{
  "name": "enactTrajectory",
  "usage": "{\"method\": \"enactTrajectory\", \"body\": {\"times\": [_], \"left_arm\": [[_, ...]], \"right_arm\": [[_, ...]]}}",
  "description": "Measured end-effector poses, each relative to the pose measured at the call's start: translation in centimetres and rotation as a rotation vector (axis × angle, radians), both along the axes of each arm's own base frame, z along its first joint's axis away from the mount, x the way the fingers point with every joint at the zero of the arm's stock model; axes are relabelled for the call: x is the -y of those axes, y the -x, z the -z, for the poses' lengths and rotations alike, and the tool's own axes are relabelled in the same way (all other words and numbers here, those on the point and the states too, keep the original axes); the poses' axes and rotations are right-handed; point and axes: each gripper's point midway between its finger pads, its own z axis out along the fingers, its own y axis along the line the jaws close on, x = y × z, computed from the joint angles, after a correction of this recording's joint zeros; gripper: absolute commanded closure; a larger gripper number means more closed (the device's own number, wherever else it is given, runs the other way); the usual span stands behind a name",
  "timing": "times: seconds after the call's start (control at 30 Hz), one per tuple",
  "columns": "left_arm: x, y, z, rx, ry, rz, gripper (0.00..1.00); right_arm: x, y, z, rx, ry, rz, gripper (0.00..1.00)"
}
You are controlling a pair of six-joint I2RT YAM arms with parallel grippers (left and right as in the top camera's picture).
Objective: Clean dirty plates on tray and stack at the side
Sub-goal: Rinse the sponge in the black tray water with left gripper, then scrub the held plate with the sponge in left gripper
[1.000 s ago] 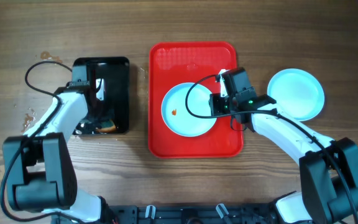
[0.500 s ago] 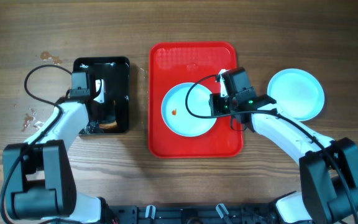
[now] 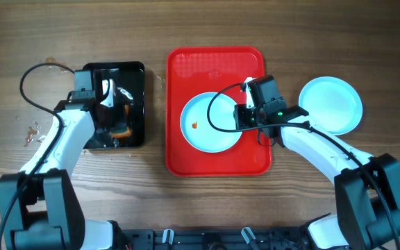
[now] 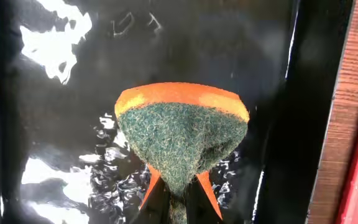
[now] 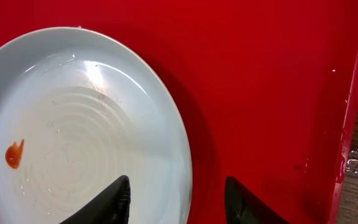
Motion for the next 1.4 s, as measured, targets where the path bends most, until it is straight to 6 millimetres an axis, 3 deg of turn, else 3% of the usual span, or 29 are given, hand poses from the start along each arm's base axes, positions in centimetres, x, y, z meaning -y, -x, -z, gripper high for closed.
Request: {"method": "enactTrajectory", "body": {"times": [0.1,0.23,0.27,0.43,0.53,0.6,0.7,0.77,0.83,0.97,1.07,1.17,1.27,1.4], "left_arm": [[0.0,-0.4,0.3,0.009,0.000,0.000,0.96],[0.0,0.1,3.9,-0.062,0.004,0.000,0.96],[0.0,0.1,3.9,-0.063,0.005,0.000,0.96],[0.3,1.3,2.5,-0.150,0.023,-0.001,0.96],[1.2,-0.2,-0.2,-0.116,0.071,0.006,0.96],[2.5,-2.8,-3.7,-0.010,0.116,0.021,0.96],[4.6,-4.6,-6.7,0.070,0.159,0.042,0.96],[7.1,-4.9,-7.7,0.092,0.203,0.062,0.96],[10.4,-4.6,-7.9,0.088,0.246,0.092,0.96],[15.4,-4.4,-8.6,0.124,0.281,0.181,0.96],[18.5,-3.1,-8.1,0.094,0.297,0.253,0.96],[19.4,-2.6,-6.6,0.049,0.296,0.267,0.96],[20.4,-1.9,-4.6,-0.008,0.287,0.281,0.96],[23.1,-0.6,-2.1,-0.074,0.293,0.329,0.96]], "right_arm": [[0.0,0.0,0.0,0.000,0.000,0.000,0.51],[0.0,0.0,0.0,0.000,0.000,0.000,0.51],[0.0,0.0,0.0,0.000,0.000,0.000,0.51],[0.0,0.0,0.0,0.000,0.000,0.000,0.52],[0.0,0.0,0.0,-0.001,0.001,0.000,0.52],[0.1,0.1,0.1,-0.005,0.003,0.000,0.52],[0.1,0.2,0.1,-0.007,0.003,0.000,0.51],[0.1,0.1,0.1,-0.005,0.007,0.003,0.53],[0.6,0.1,0.5,-0.012,0.024,0.031,0.63],[0.9,1.4,3.3,-0.116,0.047,0.049,0.77],[0.7,1.2,3.6,-0.126,0.028,0.069,0.79],[0.6,1.2,3.6,-0.129,0.021,0.076,0.88],[0.5,1.3,3.6,-0.138,0.012,0.080,0.88],[0.5,1.3,3.6,-0.138,0.011,0.079,0.88]]}}
